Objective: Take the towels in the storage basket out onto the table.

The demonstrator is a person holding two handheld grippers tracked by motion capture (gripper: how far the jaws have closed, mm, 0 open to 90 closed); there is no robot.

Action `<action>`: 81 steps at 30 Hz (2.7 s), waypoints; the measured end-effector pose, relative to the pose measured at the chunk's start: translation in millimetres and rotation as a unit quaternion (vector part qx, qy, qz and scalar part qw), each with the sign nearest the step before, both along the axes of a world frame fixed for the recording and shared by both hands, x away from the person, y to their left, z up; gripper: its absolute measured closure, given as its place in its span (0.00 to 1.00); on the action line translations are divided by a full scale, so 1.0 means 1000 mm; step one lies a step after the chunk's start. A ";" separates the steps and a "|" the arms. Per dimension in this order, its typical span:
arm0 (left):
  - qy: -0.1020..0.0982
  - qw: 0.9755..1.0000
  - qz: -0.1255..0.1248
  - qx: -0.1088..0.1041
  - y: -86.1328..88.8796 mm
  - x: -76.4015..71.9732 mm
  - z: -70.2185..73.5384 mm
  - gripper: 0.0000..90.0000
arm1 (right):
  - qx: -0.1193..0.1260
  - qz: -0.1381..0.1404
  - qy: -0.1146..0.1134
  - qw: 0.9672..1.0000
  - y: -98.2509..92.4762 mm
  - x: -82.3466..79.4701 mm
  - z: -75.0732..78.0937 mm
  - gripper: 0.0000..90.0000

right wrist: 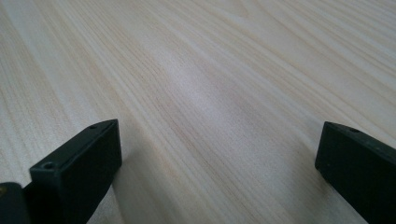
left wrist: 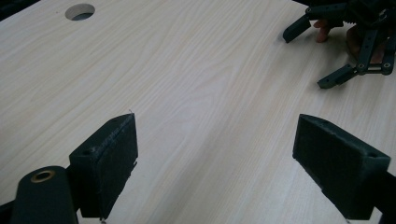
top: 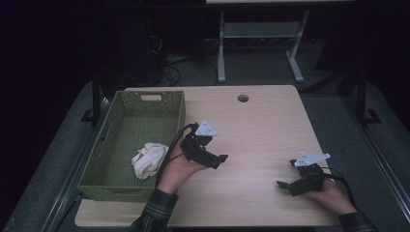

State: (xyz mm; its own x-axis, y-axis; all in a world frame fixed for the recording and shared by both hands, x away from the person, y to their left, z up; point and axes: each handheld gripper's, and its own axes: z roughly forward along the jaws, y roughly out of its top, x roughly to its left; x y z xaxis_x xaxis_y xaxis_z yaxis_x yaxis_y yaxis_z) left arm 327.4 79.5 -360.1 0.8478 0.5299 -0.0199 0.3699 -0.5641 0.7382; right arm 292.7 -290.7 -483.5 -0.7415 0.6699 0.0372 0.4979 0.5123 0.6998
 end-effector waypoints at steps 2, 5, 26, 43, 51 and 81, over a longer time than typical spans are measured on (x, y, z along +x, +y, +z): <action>0.000 1.000 -0.001 0.001 0.002 0.002 0.001 0.15 | 0.000 0.000 0.000 1.000 0.000 0.000 0.000 0.00; 0.002 1.000 -0.005 0.004 0.004 0.005 0.003 0.15 | 0.000 0.000 0.000 1.000 0.000 0.000 0.000 0.00; 0.003 1.000 0.020 -0.003 0.044 0.011 0.016 0.15 | 0.000 0.000 0.000 1.000 0.000 0.000 0.000 0.00; -0.007 0.998 0.061 -0.009 0.082 0.010 0.025 0.15 | 0.000 0.000 0.000 1.000 0.000 0.000 0.000 0.00; -0.012 0.997 0.076 -0.010 0.099 0.009 0.029 0.15 | 0.000 0.000 0.000 1.000 0.000 0.000 0.000 0.00; 0.014 0.988 0.150 0.013 0.152 0.013 0.010 0.16 | 0.000 -0.001 0.001 1.000 0.000 0.000 0.000 0.00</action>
